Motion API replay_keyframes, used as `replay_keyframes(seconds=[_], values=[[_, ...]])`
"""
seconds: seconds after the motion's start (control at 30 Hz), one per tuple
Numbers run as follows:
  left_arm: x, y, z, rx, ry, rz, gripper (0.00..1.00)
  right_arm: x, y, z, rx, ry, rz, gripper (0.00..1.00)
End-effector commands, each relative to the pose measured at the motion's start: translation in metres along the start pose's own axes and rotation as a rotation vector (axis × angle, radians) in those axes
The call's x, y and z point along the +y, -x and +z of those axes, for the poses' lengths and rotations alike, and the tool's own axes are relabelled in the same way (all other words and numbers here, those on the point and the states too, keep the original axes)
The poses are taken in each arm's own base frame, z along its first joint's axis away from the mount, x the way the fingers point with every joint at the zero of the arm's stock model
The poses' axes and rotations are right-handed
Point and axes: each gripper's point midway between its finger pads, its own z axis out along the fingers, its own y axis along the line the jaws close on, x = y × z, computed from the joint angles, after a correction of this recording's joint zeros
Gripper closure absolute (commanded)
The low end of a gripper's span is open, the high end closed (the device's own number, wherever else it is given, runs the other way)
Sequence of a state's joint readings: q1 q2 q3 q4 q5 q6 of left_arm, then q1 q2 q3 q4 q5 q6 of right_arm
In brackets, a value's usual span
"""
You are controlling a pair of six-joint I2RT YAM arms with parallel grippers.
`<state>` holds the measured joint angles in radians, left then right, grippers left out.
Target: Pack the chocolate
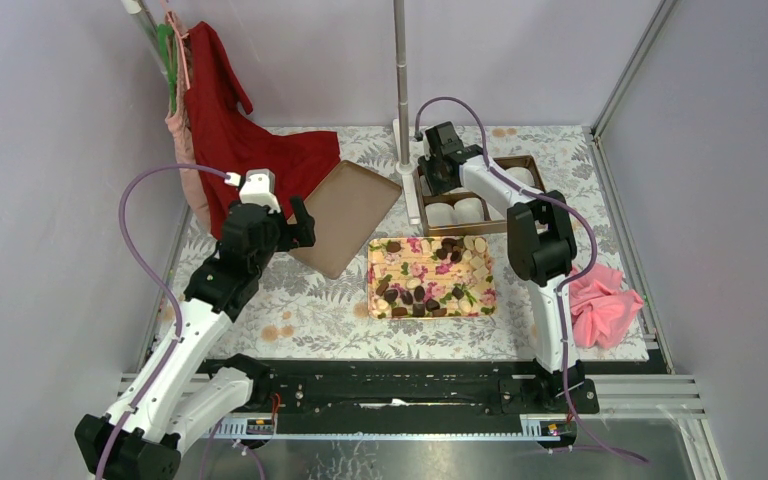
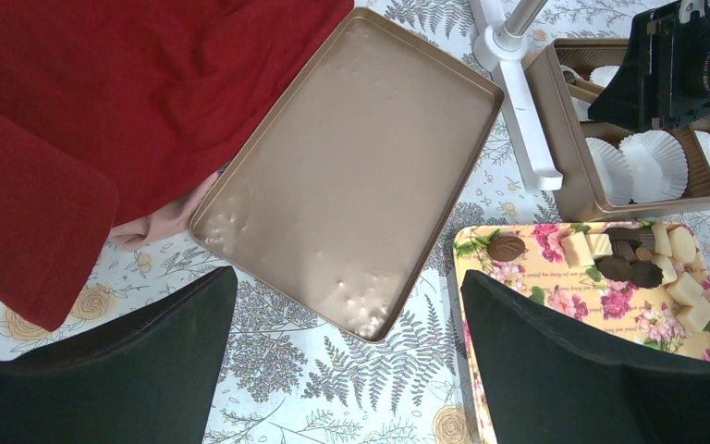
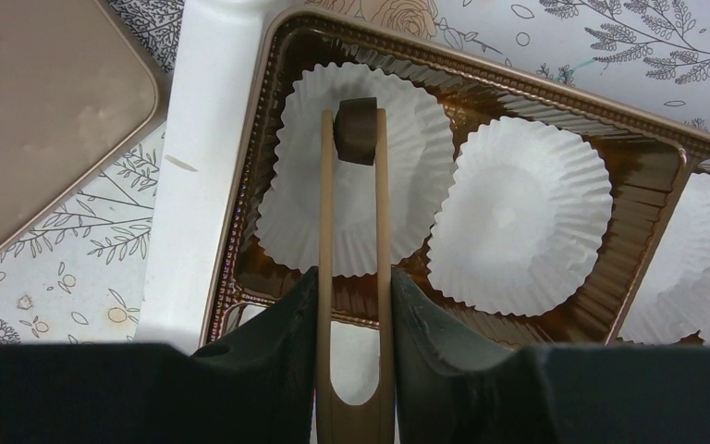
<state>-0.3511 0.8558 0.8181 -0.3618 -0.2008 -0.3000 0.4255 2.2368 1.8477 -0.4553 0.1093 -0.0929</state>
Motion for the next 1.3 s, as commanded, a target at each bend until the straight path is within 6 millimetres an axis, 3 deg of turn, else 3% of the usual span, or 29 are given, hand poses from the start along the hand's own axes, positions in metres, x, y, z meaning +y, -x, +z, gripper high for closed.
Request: replay_keyframes(seconds=[0.0,0.53,0.8,1.03,1.27], values=[[0.001,0.004,0.000,-0.014,-0.008,0.003,0.01,-0.002,0.016,-0.012,-0.035,0.014,-0.005,0.73],[0.000,0.005,0.000,-0.014,-0.016,-0.004,0.01,-0.005,0.022,-0.031,-0.058,0.008,-0.011,0.62],[0.000,0.005,0.000,-0.011,-0.021,-0.008,0.01,-0.007,0.023,-0.043,-0.068,0.006,-0.012,0.61],[0.000,0.006,-0.002,-0.015,-0.028,-0.014,0.01,-0.008,0.025,-0.067,-0.084,0.009,-0.003,0.61],[-0.002,0.010,-0.006,-0.032,-0.041,-0.025,0.01,-0.007,0.009,-0.103,-0.081,0.028,0.032,0.61]])
